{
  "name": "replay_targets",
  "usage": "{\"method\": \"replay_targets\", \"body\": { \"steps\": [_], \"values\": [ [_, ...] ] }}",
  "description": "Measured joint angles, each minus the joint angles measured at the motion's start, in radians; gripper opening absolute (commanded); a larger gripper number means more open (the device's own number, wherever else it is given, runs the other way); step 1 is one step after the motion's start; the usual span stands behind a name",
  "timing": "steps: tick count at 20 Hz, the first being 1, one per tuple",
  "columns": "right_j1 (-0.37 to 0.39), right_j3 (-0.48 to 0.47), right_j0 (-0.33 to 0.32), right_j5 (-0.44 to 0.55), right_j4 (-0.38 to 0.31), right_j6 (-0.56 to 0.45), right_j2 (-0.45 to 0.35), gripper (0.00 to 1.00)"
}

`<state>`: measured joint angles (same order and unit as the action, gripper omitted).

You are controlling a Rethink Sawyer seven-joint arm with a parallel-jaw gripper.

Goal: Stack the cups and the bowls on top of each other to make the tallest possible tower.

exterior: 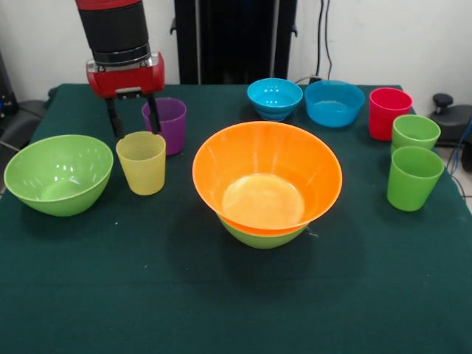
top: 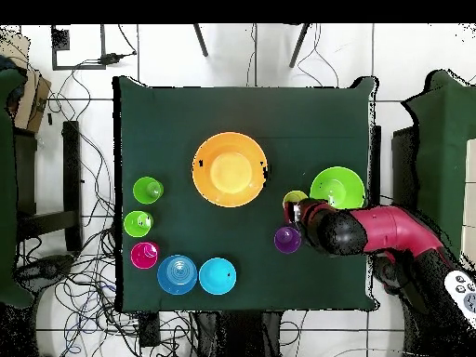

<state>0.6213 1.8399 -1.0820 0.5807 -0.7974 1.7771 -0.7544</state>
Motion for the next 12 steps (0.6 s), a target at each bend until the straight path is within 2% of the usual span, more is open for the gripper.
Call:
{"method": "replay_targets", "body": {
  "steps": [12],
  "values": [
    [-0.015,-0.069,0.001,0.049,0.000,0.000,0.000,1.00]
  ]
}}
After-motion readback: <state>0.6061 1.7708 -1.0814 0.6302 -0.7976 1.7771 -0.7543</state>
